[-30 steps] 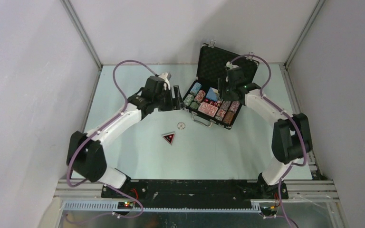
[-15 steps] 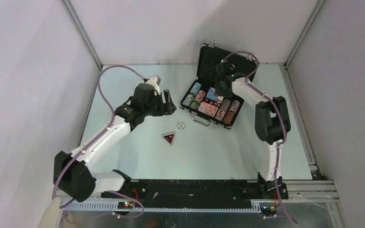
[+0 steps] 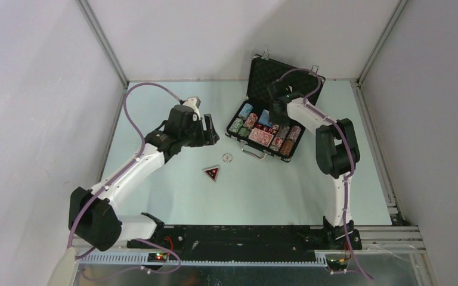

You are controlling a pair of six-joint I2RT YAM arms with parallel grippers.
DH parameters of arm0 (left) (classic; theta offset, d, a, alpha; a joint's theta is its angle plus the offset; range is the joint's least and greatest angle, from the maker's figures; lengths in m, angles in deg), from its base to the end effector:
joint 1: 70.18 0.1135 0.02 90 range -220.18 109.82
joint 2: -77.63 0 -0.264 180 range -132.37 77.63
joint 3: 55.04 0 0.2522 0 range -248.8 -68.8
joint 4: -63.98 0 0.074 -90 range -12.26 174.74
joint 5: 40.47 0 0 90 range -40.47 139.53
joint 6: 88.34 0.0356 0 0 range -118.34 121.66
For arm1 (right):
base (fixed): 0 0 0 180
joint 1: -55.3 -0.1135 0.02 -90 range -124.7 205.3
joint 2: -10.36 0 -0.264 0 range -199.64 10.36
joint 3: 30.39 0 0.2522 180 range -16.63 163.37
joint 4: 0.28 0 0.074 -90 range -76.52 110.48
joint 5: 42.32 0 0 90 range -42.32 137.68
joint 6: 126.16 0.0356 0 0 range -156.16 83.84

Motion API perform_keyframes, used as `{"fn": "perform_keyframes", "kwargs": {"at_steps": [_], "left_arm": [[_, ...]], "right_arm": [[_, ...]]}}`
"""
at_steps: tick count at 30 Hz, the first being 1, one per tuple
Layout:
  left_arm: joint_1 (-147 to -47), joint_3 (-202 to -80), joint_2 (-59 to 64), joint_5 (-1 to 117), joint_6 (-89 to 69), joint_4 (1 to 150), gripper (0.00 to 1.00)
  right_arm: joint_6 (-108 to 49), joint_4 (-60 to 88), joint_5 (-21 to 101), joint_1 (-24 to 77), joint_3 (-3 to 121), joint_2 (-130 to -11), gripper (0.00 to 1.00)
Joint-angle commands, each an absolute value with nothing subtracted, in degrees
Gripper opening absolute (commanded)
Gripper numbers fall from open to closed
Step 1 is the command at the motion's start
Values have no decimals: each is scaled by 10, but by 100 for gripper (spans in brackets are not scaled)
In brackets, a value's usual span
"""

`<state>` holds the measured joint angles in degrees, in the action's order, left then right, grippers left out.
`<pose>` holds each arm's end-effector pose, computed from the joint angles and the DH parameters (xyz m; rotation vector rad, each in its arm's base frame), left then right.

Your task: Pack up texas hold em set

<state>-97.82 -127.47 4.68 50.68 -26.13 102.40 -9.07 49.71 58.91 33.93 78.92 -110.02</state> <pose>0.2477 -0.1305 0.2947 0.0080 2.3070 -0.5330 0.4251 0.1589 0.1975 0.1958 2.5961 0.0423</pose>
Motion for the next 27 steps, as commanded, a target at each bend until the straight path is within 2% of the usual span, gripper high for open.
{"fn": "perform_keyframes", "kwargs": {"at_steps": [1,6,14,27], "left_arm": [[-971,-1292,44,497,-248,1020,77],[-968,-1286,49,497,-251,1019,76],[-966,-1274,52,498,-263,1011,76],[-966,-1274,52,503,-270,1015,75]], "right_arm": [[-77,503,605,338,800,-1110,38],[-76,501,601,338,801,-1116,34],[-75,497,582,339,806,-1108,23],[-44,416,489,331,785,-1075,21]]}}
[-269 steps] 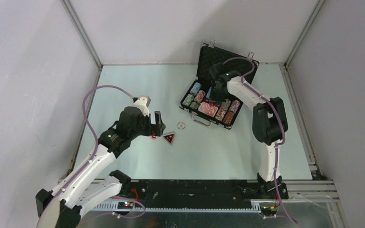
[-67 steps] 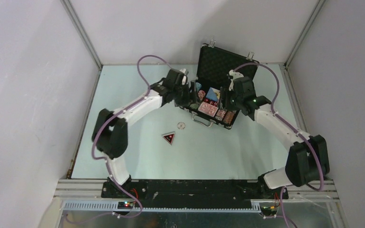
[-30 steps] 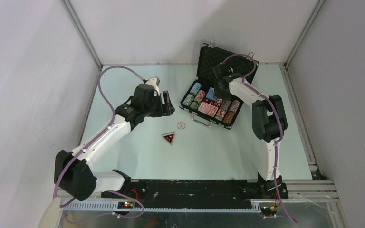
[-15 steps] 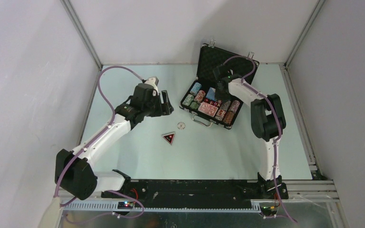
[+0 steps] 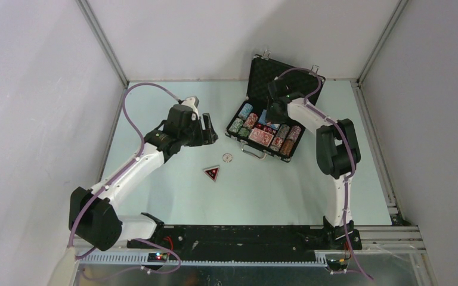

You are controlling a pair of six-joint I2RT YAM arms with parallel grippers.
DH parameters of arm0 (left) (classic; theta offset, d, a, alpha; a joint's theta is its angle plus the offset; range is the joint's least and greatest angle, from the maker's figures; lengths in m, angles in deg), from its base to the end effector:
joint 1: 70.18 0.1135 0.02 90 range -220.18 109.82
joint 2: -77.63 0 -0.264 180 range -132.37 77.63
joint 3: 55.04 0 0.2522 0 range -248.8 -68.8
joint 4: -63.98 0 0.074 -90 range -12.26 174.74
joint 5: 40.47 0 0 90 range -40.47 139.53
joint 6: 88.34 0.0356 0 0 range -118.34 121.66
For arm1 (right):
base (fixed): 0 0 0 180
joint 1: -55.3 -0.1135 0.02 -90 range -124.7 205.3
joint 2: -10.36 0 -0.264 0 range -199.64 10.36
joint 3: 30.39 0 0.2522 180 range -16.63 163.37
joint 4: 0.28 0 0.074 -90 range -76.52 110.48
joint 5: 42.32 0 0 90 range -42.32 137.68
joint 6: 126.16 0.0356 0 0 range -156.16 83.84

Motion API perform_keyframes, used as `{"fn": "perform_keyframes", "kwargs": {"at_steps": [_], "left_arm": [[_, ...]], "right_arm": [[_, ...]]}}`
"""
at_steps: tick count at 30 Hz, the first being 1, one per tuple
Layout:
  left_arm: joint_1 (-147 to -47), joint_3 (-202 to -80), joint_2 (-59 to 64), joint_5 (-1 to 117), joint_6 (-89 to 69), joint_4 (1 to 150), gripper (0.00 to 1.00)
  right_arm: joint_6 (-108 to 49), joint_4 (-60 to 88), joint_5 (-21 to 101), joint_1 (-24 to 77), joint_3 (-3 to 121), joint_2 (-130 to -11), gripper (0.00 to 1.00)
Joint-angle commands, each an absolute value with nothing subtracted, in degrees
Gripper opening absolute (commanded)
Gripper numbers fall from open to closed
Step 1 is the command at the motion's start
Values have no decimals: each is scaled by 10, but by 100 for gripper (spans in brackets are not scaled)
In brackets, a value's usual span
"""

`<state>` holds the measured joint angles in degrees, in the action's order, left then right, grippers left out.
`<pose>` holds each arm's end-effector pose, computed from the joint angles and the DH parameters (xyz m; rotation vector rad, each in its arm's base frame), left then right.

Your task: Pack up texas hold em set

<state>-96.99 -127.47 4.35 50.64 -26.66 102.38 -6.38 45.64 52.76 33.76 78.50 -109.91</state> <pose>0.2506 -0.1274 0.2933 -0.0198 2.3116 -0.5272 0.4285 0.1658 0.1996 0.2189 2.5718 0.2247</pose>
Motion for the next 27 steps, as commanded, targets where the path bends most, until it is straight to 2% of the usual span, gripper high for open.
{"fn": "perform_keyframes", "kwargs": {"at_steps": [1,10,27], "left_arm": [[-966,-1274,53,502,-269,1017,75],[-966,-1277,52,504,-268,1026,75],[-965,-1275,49,507,-263,1033,75]], "right_arm": [[-43,412,485,330,785,-1076,21],[-29,403,462,321,786,-1101,21],[-8,423,509,327,769,-1132,22]]}}
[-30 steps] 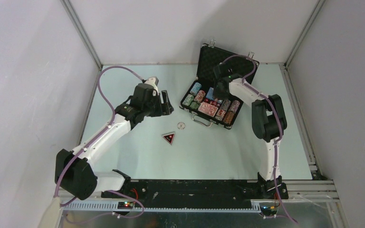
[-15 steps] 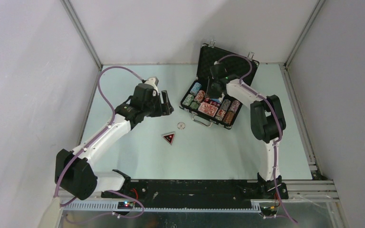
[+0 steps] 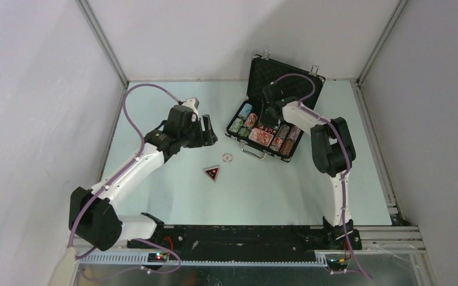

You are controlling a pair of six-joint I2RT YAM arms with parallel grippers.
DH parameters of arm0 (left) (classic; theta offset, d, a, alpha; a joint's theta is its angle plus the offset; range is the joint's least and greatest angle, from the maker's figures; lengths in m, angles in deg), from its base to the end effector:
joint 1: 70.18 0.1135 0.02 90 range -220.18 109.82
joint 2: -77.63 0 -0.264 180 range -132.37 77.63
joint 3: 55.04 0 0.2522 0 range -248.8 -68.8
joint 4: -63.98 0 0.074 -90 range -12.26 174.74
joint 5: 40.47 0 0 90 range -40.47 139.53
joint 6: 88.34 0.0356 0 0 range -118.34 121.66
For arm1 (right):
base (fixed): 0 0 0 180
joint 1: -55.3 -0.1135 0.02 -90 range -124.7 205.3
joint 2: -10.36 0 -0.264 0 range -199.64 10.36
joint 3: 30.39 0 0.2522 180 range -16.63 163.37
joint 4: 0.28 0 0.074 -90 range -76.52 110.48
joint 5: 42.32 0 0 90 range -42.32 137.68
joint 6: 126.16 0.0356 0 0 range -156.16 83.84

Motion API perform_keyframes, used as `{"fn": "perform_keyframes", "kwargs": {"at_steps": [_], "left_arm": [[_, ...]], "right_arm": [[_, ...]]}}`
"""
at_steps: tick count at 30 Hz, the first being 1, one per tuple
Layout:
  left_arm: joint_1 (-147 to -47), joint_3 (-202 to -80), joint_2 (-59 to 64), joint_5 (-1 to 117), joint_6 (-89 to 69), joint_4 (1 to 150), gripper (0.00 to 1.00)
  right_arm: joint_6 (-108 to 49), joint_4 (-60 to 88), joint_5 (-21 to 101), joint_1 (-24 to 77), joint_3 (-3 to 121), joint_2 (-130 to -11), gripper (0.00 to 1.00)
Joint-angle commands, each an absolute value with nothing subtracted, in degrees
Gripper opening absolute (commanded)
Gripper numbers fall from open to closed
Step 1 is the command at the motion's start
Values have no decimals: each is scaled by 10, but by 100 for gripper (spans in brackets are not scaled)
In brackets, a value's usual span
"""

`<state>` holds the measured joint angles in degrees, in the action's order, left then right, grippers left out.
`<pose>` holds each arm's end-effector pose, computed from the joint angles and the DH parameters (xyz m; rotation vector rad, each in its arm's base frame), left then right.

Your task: Pack up texas hold em set

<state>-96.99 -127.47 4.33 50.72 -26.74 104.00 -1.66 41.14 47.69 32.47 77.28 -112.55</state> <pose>0.2488 -0.1266 0.2908 -0.0214 2.3402 -0.5170 0.4304 0.1812 0.1773 0.2650 2.5924 0.3741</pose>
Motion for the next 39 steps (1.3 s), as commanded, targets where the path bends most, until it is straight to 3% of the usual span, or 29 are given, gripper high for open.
{"fn": "perform_keyframes", "kwargs": {"at_steps": [1,7,10,16,26,30,39], "left_arm": [[-965,-1274,51,507,-264,1031,75],[-965,-1266,57,507,-266,1030,75],[-965,-1269,56,506,-265,1032,75],[-965,-1273,55,505,-263,1035,75],[-965,-1275,49,516,-267,1027,75],[-965,-1274,51,515,-266,1027,75],[-965,-1265,57,513,-270,1025,75]], "right_arm": [[-8,424,520,326,768,-1130,22],[0,430,563,320,772,-1127,27],[2,431,567,318,777,-1128,43],[2,432,551,317,789,-1118,51],[-20,432,584,310,797,-1077,36],[-27,432,596,304,794,-1076,37],[-23,425,564,307,791,-1093,19]]}}
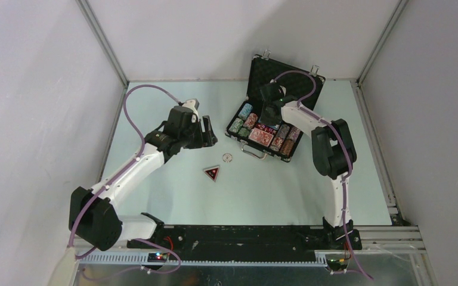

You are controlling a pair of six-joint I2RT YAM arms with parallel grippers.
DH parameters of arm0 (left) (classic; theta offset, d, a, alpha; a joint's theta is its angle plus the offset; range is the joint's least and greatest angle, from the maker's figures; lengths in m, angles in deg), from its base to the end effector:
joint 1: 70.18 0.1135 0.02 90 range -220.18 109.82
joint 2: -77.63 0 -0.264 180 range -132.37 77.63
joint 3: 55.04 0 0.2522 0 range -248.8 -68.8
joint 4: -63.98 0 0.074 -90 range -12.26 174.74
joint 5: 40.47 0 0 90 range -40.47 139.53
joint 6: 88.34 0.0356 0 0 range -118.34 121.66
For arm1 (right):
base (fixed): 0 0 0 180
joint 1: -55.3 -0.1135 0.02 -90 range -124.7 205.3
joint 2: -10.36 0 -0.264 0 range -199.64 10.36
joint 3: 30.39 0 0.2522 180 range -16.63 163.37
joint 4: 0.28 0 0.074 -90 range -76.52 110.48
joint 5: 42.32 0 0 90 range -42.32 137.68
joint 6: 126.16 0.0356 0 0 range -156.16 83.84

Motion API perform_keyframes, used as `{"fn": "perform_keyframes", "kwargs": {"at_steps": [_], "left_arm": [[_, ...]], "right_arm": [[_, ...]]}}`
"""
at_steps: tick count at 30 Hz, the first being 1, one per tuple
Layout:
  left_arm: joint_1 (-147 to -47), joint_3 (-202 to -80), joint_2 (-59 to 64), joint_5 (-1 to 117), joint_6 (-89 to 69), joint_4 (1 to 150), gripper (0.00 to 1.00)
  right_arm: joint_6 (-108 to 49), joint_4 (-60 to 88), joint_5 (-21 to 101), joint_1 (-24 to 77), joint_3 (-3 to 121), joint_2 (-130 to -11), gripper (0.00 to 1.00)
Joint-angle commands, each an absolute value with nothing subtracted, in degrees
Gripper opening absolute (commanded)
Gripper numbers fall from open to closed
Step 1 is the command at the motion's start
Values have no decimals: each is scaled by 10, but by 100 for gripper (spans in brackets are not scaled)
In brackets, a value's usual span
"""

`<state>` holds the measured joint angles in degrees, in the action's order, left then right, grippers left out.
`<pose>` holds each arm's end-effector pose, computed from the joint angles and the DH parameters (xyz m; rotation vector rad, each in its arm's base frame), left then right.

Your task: Pack up texas hold em set

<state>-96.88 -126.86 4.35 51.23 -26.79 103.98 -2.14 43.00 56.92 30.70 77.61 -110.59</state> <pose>0.2481 -0.1260 0.2874 -0.0202 2.3520 -0.5218 0.4226 0.1872 0.1927 0.2711 2.5305 0.1988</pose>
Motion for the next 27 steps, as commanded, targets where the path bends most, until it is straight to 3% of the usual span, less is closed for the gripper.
{"fn": "perform_keyframes", "kwargs": {"at_steps": [1,19,27], "left_arm": [[-965,-1265,57,513,-270,1025,75],[-965,-1270,52,511,-269,1034,75],[-965,-1271,54,509,-266,1037,75]], "right_arm": [[-23,424,562,307,792,-1096,18],[-21,424,542,310,784,-1143,11],[-24,423,540,310,797,-1122,12]]}}
